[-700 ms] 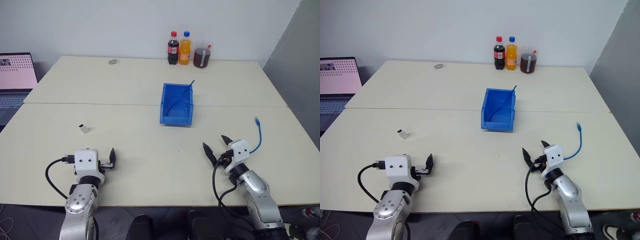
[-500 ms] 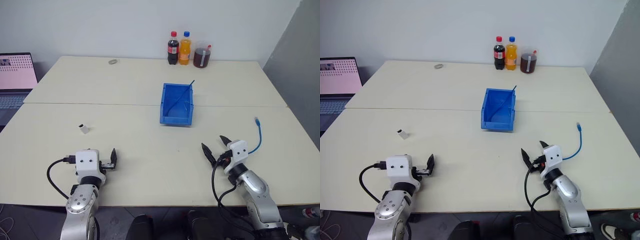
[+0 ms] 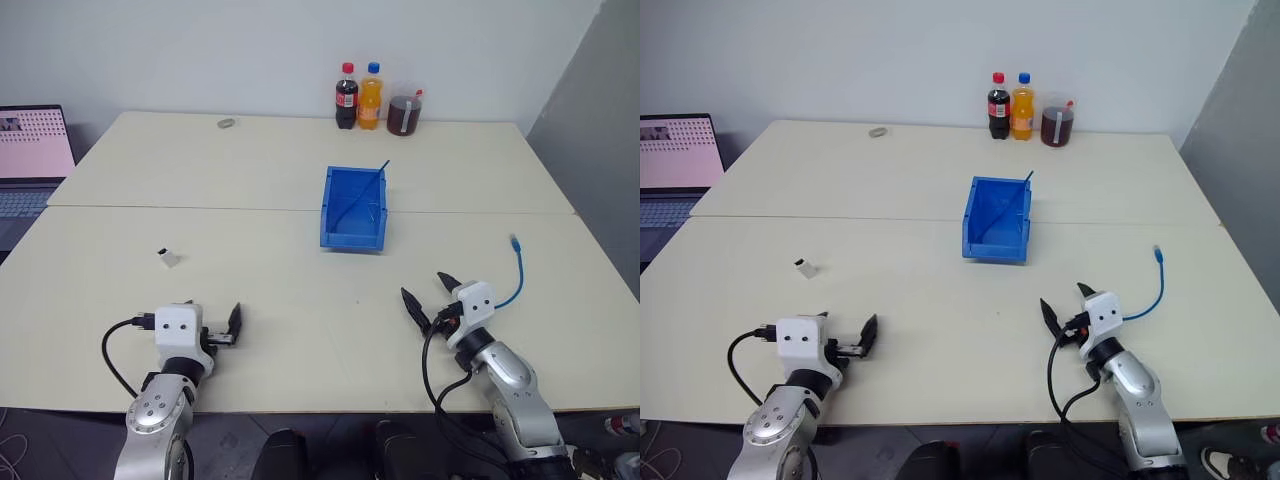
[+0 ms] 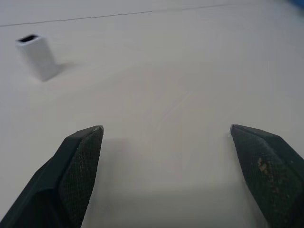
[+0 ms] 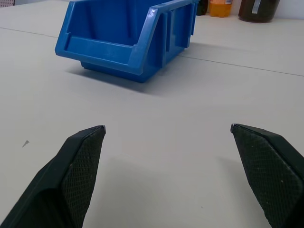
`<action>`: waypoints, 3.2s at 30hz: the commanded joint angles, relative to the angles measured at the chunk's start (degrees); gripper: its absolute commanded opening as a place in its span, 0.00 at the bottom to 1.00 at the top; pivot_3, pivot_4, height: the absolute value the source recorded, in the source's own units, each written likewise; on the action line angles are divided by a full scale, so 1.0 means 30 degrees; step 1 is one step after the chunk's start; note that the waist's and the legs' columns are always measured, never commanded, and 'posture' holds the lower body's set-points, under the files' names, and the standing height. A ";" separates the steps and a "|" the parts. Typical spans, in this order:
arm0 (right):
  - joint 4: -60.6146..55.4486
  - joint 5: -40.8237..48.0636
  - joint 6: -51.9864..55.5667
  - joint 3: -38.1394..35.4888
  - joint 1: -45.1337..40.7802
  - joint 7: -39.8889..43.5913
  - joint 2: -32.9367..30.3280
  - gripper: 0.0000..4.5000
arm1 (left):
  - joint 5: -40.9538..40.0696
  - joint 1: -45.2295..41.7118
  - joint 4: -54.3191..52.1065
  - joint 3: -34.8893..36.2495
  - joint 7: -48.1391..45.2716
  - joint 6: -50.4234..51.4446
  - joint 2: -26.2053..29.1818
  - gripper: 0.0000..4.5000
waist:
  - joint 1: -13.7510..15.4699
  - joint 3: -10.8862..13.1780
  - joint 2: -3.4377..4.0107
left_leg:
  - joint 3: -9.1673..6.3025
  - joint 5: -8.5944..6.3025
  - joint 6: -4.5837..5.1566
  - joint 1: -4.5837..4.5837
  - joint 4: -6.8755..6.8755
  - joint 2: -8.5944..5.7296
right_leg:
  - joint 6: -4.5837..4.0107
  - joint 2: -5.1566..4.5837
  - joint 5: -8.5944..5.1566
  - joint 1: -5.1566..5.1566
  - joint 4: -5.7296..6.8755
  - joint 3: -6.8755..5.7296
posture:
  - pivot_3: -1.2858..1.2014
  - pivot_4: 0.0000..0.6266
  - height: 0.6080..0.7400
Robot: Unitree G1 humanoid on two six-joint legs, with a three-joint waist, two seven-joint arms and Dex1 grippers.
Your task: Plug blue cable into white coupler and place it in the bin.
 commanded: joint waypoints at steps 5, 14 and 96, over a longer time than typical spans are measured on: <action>-0.3680 0.0910 0.0647 -0.2757 0.0851 -0.0840 -0.1046 1.00 | -0.2386 -0.3004 -0.2379 -0.2831 -0.6551 0.1550 0.4443 1.00 | 0.0084 0.0012 0.0023 | 0.0008 0.0001 0.0000 -0.0003 0.0005 -0.0014 | -0.0008 0.0007 -0.0006 -0.0008 0.0002 -0.0012 | 0.52 0.24 1.00; 0.1651 0.1929 0.8379 -0.6860 -0.4501 -0.2971 -0.4858 1.00 | -0.4807 -0.9887 -0.2278 -0.6366 -1.1678 0.5427 0.6866 1.00 | -0.0136 0.0040 0.0096 | 0.0058 0.0003 0.0007 -0.0001 0.0001 -0.0046 | 0.0029 0.0057 0.0020 -0.0025 0.0009 0.0001 | 0.52 0.24 1.00; -0.2488 -0.1533 0.9356 0.6887 -1.1082 1.4439 -0.6289 0.93 | -0.0351 -1.0317 0.6226 -0.6934 -1.4380 0.2162 0.8802 1.00 | 0.0135 0.0122 0.0088 | 0.0007 -0.0016 0.0001 -0.0086 0.0026 -0.0040 | -0.0079 0.0026 0.0026 -0.0092 0.0032 -0.0112 | 0.52 0.24 1.00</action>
